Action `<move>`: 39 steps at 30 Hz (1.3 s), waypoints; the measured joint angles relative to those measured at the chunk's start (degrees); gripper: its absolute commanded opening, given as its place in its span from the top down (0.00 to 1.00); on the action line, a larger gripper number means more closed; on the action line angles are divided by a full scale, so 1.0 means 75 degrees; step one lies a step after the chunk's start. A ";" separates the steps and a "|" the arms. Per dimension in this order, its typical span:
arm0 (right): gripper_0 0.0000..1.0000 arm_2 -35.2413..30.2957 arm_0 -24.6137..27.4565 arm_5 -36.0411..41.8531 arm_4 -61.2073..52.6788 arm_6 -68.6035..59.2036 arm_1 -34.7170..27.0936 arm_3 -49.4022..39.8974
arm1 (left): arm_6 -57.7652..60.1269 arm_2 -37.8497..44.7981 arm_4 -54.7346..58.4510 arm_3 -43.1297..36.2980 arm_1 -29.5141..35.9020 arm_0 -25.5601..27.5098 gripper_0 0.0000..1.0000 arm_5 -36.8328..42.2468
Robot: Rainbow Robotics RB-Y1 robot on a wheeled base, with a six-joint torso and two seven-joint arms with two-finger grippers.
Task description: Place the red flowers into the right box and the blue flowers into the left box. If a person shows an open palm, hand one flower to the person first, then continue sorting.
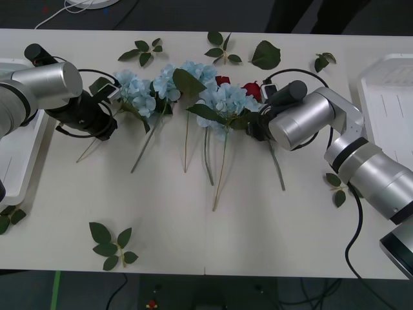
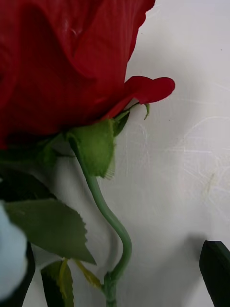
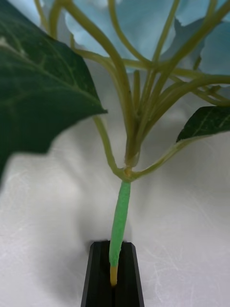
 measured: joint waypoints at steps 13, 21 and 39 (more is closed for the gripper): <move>1.00 0.0258 -0.0352 -0.0808 0.0017 0.0140 0.0146 0.0681 | 0.0000 0.1178 0.0425 0.0385 0.0422 -0.0051 1.00 -0.0108; 1.00 0.0270 -0.0369 -0.0808 0.0016 0.0140 0.0160 0.0706 | 0.0000 0.1340 0.0424 0.0505 0.1730 -0.0591 1.00 0.0934; 1.00 0.0270 -0.0389 -0.0732 -0.0366 0.0140 0.0096 0.0666 | -0.0001 0.1340 0.0748 0.0530 0.4808 -0.1784 1.00 0.3815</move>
